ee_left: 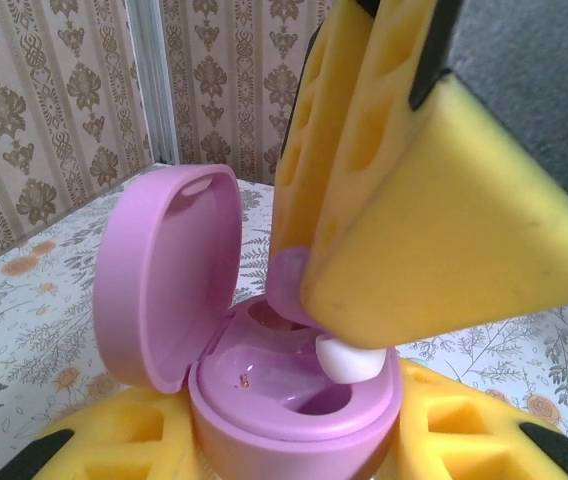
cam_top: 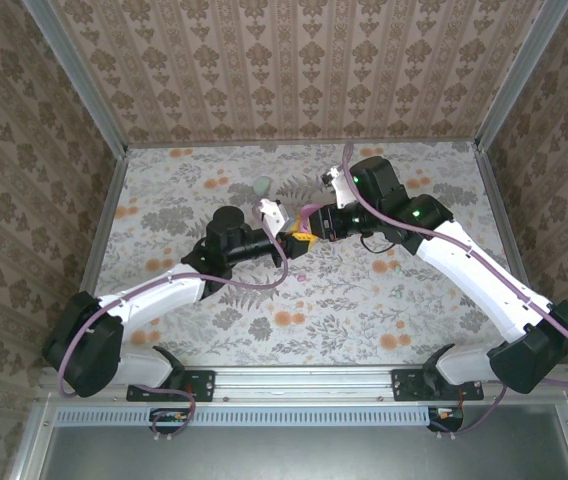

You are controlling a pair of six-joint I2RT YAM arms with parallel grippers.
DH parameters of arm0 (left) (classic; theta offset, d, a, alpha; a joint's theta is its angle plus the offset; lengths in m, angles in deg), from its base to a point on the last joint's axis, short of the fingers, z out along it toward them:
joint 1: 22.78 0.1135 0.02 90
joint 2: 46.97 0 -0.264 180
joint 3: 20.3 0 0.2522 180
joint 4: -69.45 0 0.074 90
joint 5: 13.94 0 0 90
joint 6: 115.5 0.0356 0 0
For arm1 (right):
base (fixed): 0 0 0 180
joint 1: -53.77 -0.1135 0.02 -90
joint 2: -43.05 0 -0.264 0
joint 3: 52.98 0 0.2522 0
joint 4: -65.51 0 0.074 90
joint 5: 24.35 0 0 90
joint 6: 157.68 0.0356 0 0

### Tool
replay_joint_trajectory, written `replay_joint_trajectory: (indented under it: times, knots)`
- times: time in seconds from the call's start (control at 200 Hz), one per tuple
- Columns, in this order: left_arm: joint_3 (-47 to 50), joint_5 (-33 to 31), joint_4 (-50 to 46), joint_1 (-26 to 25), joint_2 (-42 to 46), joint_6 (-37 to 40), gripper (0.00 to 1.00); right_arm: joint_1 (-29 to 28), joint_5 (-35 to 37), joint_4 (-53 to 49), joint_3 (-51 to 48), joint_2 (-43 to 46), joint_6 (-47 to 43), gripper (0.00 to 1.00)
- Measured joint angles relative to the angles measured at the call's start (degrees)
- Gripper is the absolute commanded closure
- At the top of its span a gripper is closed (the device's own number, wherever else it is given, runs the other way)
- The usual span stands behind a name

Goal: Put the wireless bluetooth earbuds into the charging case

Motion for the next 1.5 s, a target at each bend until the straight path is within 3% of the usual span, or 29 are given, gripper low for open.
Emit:
replay_joint_trajectory:
  times: [0.645, 1.295, 1.5]
  knots:
    - [-0.3, -0.2, 0.5, -0.2, 0.0, 0.0, 0.69, -0.5, 0.2, 1.4, 0.2, -0.8, 1.5, 0.77]
    - [-0.3, -0.7, 0.9, -0.3, 0.0, 0.0, 0.69, -1.2, 0.4, 1.1, 1.3, -1.4, 1.3, 0.62]
    - [-0.3, -1.2, 1.4, -0.3, 0.0, 0.0, 0.70, -1.2, 0.5, 1.0, 1.3, -0.7, 1.8, 0.62]
